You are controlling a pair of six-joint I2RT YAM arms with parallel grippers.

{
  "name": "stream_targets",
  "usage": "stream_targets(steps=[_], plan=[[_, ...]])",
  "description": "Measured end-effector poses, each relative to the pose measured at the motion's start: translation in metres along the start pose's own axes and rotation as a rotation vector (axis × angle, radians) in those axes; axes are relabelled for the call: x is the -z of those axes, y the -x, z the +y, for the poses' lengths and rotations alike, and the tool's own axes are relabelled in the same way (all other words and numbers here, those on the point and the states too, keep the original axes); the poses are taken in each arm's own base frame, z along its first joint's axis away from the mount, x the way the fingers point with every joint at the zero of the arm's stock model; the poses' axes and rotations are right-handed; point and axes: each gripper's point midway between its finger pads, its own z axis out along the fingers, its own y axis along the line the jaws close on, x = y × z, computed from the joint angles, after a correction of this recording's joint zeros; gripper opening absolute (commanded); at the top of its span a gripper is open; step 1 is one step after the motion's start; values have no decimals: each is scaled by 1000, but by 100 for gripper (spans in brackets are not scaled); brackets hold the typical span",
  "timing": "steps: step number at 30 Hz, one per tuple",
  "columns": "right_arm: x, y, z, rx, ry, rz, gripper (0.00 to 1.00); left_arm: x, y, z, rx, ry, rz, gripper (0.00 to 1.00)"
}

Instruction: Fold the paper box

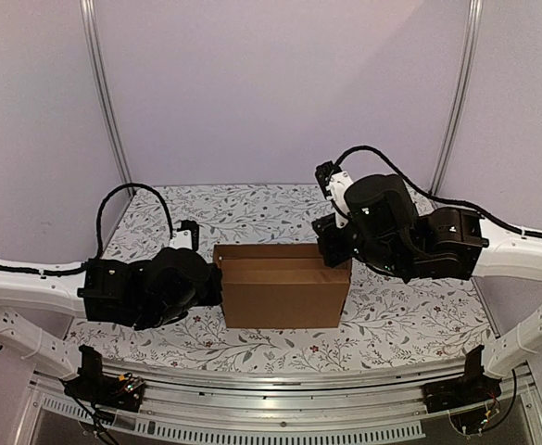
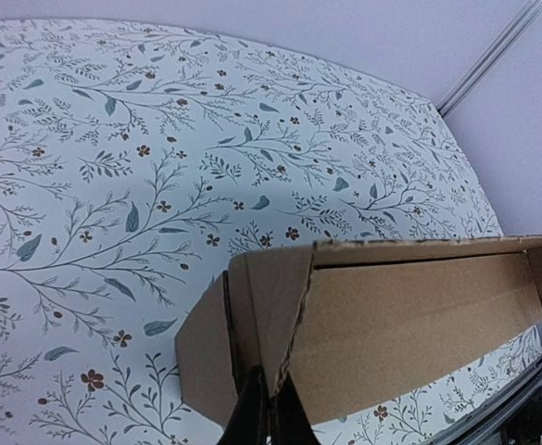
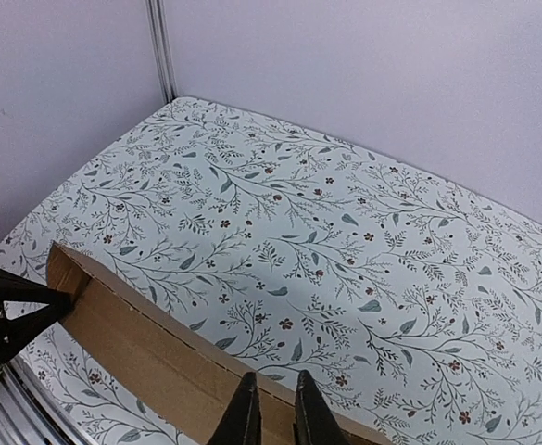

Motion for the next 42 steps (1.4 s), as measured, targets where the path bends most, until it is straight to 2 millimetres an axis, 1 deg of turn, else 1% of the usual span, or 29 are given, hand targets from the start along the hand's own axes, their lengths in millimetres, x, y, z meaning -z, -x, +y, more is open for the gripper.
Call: stream_targets(steps=[2, 4, 8, 12, 14, 20, 24, 30, 36, 37, 38, 42], plan=[[-15, -5, 3, 13, 1, 24, 5, 0, 0, 0, 0, 0, 0, 0], [-26, -9, 7, 24, 3, 41, 0, 0, 0, 0, 0, 0, 0, 0], [-43, -18, 18, 36, 25, 71, 0, 0, 1, -1, 1, -1, -1, 0], [-51, -35, 27, 34, 60, 108, 0, 0, 1, -1, 2, -1, -1, 0], [-51, -38, 30, 6, 76, 99, 0, 0, 1, -1, 3, -1, -1, 0], [-44, -49, 36, -79, 121, 73, 0, -1, 1, -1, 1, 7, -4, 0], [-44, -55, 37, -139, 130, 56, 0, -3, 1, -1, -8, 22, -9, 0], [-44, -58, 39, -205, 134, 37, 0, -4, 2, 0, -9, 26, -13, 0], [-43, -59, 39, -231, 135, 32, 0, -4, 2, 0, -9, 26, -13, 0], [-43, -60, 39, -233, 135, 32, 0, -4, 2, -1, -8, 26, -13, 1], [-43, -61, 40, -238, 136, 33, 0, -4, 2, 0, -9, 27, -13, 5], [-43, -64, 40, -253, 135, 34, 0, -3, 3, -2, -5, 23, -14, 10]])
